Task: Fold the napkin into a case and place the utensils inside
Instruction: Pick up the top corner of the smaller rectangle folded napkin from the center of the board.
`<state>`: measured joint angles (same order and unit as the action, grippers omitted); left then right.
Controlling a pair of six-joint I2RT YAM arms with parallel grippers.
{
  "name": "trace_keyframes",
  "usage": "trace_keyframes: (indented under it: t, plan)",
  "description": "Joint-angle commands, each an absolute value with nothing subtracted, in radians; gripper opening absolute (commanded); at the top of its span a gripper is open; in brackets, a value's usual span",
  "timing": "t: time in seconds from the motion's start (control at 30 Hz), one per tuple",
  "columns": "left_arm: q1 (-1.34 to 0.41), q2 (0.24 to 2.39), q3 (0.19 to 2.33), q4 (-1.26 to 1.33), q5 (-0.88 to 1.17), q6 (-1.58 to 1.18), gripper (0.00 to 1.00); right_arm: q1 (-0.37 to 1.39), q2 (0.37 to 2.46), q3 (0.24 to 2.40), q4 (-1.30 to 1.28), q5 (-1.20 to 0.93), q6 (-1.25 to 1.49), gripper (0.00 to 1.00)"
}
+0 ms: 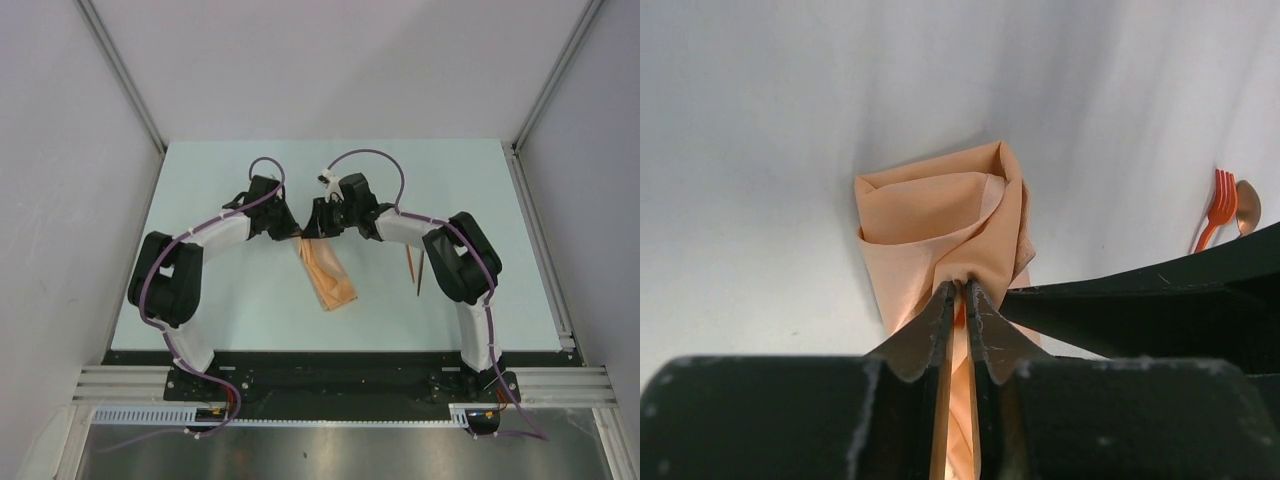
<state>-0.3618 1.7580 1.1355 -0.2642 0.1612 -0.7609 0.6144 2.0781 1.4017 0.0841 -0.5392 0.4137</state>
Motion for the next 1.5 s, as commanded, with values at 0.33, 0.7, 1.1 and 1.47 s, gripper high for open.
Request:
trace_keyframes:
  t: [0.33,0.7,1.1,1.47]
  plan:
    - [-0.356,1.736,1.157,-0.258,0.169,-0.764,0.11,0.617,1.91,1.364,0.017,-0.494,0.353,0.48]
    - [-0.356,1.735,1.158,-0.255,0.173,-0.764,0.11,0.595,1.991,1.417,-0.031,-0.466,0.298,0.63]
    - [-0.356,1.743,1.17,-0.256,0.176,-0.761,0.1,0.615,2.106,1.503,-0.043,-0.488,0.273,0.64]
    - [-0.356,1.746,1.183,-0.256,0.181,-0.761,0.11,0.624,2.132,1.509,-0.015,-0.499,0.284,0.52]
